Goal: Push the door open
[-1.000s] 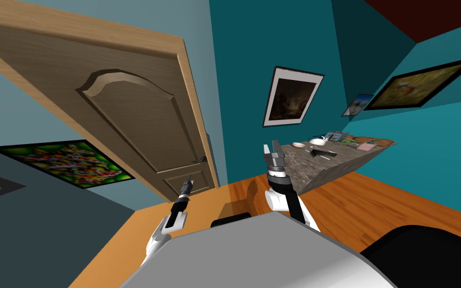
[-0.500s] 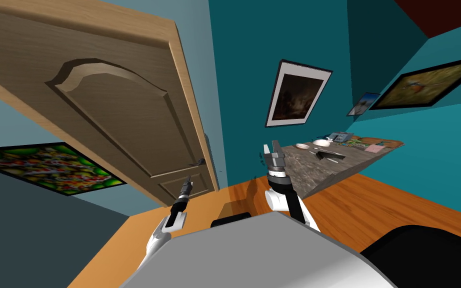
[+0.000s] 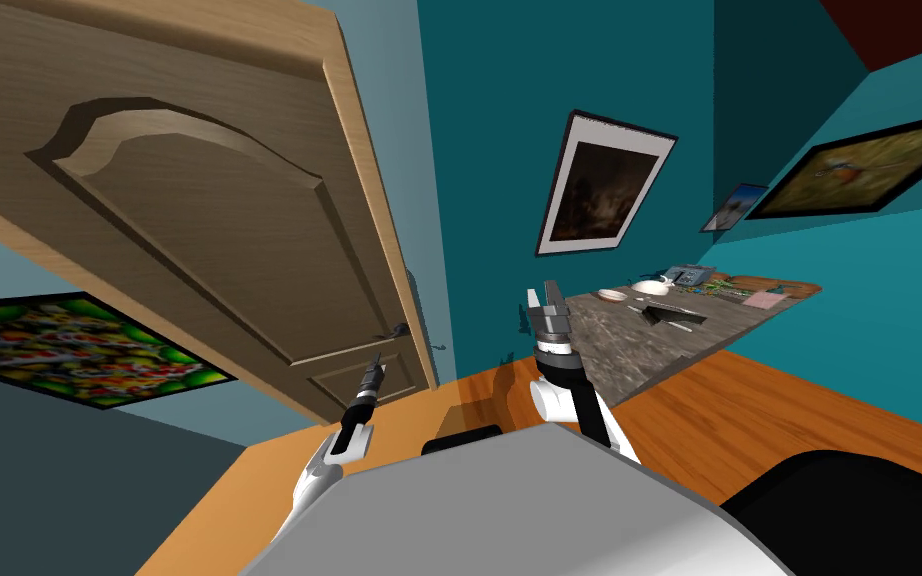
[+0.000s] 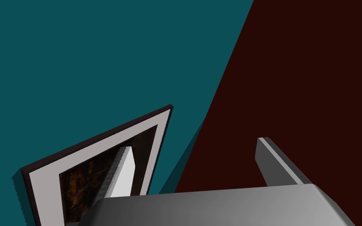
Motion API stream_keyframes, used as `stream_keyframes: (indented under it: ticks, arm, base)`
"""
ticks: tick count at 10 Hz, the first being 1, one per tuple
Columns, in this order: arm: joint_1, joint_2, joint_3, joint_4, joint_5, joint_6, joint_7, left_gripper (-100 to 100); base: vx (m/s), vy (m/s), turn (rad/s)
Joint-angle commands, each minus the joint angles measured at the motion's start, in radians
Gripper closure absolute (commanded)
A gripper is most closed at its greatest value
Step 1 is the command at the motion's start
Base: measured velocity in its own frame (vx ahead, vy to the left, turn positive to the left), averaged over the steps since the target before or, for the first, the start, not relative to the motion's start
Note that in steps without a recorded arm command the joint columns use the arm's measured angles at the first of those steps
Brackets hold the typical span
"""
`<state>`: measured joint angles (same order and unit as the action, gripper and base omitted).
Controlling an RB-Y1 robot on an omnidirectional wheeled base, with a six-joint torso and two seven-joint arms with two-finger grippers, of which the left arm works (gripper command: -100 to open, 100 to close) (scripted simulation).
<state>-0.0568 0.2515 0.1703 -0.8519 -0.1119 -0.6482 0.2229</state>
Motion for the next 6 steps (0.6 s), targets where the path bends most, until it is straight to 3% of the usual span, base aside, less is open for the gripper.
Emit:
stream_keyframes:
  ticks: [1, 6]
  arm:
    - [-0.004, -0.002, 0.003, 0.006, 0.002, 0.0, -0.005, -100]
    - [-0.021, -0.012, 0.015, 0.027, 0.01, 0.0, -0.026, -100]
  base:
    - [0.209, 0.029, -0.019]
    - [0.194, 0.033, -0.03]
